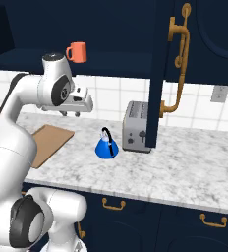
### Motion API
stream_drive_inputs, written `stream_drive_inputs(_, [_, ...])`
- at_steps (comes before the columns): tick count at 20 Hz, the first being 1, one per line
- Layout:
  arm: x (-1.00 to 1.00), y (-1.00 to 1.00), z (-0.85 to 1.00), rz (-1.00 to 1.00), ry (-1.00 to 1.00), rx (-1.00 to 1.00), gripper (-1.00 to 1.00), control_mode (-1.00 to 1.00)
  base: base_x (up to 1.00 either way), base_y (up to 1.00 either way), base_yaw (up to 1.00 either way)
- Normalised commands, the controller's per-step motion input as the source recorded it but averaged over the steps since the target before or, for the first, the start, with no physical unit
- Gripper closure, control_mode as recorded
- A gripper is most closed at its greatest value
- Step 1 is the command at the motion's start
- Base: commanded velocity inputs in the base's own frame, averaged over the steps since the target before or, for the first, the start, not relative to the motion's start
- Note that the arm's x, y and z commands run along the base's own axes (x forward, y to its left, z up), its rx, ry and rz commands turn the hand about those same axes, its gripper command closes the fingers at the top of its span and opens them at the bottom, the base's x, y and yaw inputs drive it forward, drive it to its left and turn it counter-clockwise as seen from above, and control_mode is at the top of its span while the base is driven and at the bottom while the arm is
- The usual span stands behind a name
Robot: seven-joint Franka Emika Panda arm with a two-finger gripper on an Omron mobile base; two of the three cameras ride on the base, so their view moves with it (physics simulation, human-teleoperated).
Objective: Pick the kettle from the counter and place it on the tray. Then pick the mug from the cabinet and place it on the tray. Then close the cabinet doors.
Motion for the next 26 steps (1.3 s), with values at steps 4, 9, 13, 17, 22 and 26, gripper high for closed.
stream_drive_inputs(4, [-0.02,0.00,-0.01,0.00,0.00,0.00,-1.00,-1.00,0.00,0.00,0.00])
stream_drive_inputs(9, [-0.33,-0.20,-0.32,0.00,-0.11,-0.07,-1.00,-1.00,0.00,0.00,0.00])
stream_drive_inputs(13, [-0.27,-0.37,-0.47,-0.03,-0.20,-0.07,-1.00,-1.00,0.00,0.00,0.00])
stream_drive_inputs(17, [0.09,-0.35,-0.48,0.00,-0.08,-0.02,-1.00,-1.00,0.00,0.00,0.00])
stream_drive_inputs(22, [0.63,-0.17,-0.34,-0.07,0.09,0.02,-1.00,-1.00,0.00,0.00,0.00])
stream_drive_inputs(26, [0.69,-0.22,-0.20,-0.09,0.15,0.07,-1.00,-1.00,0.00,0.00,0.00])
